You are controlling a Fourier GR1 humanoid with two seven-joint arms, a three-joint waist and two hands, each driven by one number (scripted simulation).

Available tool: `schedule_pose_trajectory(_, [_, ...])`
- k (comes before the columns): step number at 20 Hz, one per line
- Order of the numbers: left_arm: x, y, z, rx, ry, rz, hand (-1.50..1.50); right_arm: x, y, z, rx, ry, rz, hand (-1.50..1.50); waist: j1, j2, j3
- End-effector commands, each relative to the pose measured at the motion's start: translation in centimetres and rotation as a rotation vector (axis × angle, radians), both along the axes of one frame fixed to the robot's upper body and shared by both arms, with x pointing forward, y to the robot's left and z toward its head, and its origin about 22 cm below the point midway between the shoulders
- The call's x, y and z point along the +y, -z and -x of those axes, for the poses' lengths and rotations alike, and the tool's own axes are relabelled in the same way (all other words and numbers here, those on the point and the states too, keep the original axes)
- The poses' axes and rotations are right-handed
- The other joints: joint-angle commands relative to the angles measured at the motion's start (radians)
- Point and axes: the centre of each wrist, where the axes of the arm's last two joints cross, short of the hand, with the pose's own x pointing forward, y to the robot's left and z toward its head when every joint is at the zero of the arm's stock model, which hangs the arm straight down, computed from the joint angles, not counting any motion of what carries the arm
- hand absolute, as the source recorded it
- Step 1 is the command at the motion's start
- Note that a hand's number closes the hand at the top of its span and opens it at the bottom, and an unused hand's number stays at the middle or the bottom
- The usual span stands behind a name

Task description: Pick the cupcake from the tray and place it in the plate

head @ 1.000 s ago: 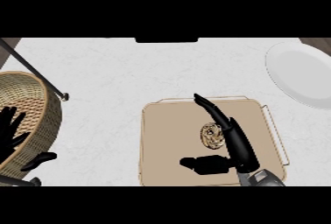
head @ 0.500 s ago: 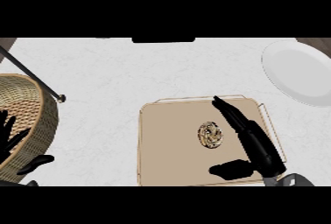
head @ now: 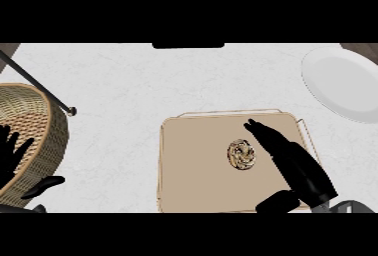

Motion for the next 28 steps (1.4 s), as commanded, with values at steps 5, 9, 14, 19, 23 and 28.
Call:
schedule_pose_trajectory(5, [-4.1, 0.3, -3.1, 0.009, 0.313, -0.118, 0.00, 0.3, -1.7, -0.4, 0.072, 0.066, 0.147, -1.50, -0.005, 0.015, 0.026])
schedule_pose_trajectory(9, [-4.7, 0.1, -3.3, 0.021, 0.312, -0.140, 0.00, 1.2, -1.7, -0.3, 0.111, 0.057, 0.227, -1.50, 0.002, 0.016, 0.027])
schedule_pose_trajectory(14, [-5.1, 1.1, -3.4, 0.000, 0.319, -0.126, 0.00, 1.1, 0.0, -1.6, 0.154, 0.081, 0.249, -1.50, 0.019, 0.023, 0.028])
schedule_pose_trajectory(19, [-5.3, 0.6, -3.5, 0.009, 0.339, -0.141, 0.00, 2.1, 0.4, -1.7, 0.156, 0.083, 0.297, -1.50, 0.017, 0.019, 0.029])
schedule_pose_trajectory(23, [-6.2, 1.1, -3.3, -0.024, 0.339, -0.133, 0.00, 2.1, 1.8, -2.2, 0.156, 0.116, 0.317, -1.50, 0.022, 0.021, 0.030])
schedule_pose_trajectory(28, [-4.4, 0.2, -3.8, 0.003, 0.327, -0.143, 0.00, 1.9, 2.7, -2.7, 0.167, 0.101, 0.288, -1.50, 0.016, 0.022, 0.031])
